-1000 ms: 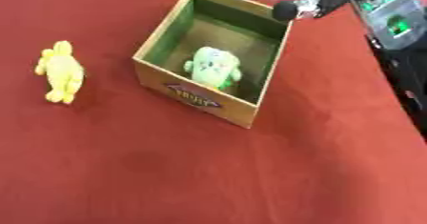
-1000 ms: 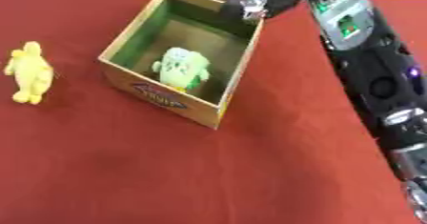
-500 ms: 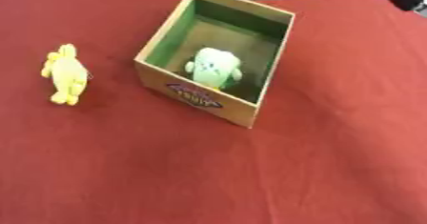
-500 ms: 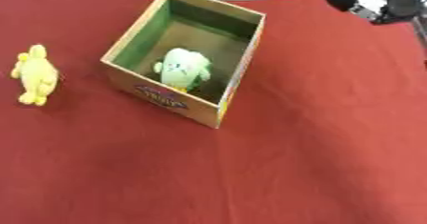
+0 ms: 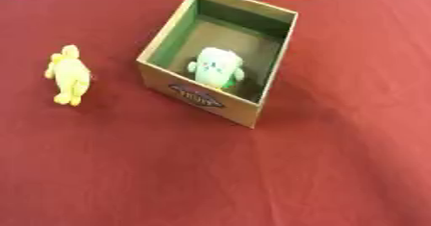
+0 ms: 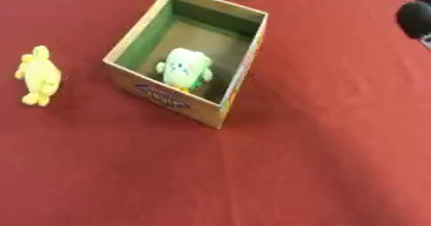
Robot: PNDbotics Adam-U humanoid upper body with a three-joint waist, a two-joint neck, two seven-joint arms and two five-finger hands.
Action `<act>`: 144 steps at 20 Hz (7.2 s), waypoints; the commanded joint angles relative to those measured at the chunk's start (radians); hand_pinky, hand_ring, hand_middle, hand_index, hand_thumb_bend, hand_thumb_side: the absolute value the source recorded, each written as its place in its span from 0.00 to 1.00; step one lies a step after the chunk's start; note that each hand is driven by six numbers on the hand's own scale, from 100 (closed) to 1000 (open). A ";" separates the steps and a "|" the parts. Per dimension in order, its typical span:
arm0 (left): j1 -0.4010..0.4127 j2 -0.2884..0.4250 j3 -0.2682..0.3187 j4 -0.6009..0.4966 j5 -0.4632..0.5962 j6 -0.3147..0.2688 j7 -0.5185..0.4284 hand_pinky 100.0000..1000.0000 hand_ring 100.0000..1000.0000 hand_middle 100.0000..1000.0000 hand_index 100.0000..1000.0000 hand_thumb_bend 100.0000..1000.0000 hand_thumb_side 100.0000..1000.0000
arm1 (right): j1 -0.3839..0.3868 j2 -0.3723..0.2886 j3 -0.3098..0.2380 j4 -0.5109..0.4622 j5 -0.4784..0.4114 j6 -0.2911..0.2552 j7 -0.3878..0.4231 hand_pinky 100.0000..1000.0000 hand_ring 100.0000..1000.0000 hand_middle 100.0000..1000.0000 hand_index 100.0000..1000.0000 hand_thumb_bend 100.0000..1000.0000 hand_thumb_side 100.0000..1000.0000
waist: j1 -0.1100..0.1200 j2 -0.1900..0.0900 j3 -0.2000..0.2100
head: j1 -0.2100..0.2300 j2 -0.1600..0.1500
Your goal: Pick up objects on the table and place them in the box.
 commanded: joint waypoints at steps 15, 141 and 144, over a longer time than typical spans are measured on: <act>-0.099 0.369 -0.200 0.239 -0.263 0.011 -0.211 0.72 0.78 0.86 1.00 0.27 0.91 | 0.257 -0.060 -0.092 -0.280 -0.267 0.064 -0.133 0.92 0.93 0.56 0.93 0.34 0.88 | 0.013 -0.023 -0.010 | 0.003 -0.005; -0.728 -0.203 -0.401 0.552 -0.902 -0.114 -0.468 0.22 0.53 0.63 0.61 0.00 0.48 | 0.171 0.000 -0.127 -0.280 -0.529 0.233 0.019 0.94 0.93 0.51 0.92 0.30 0.81 | 0.014 -0.026 -0.056 | 0.035 -0.019; -0.745 -0.291 -0.393 0.579 -0.969 -0.133 -0.425 0.22 0.52 0.63 0.60 0.00 0.49 | 0.163 0.008 -0.125 -0.280 -0.536 0.235 0.021 0.94 0.93 0.51 0.92 0.30 0.81 | 0.008 -0.024 -0.064 | 0.048 -0.022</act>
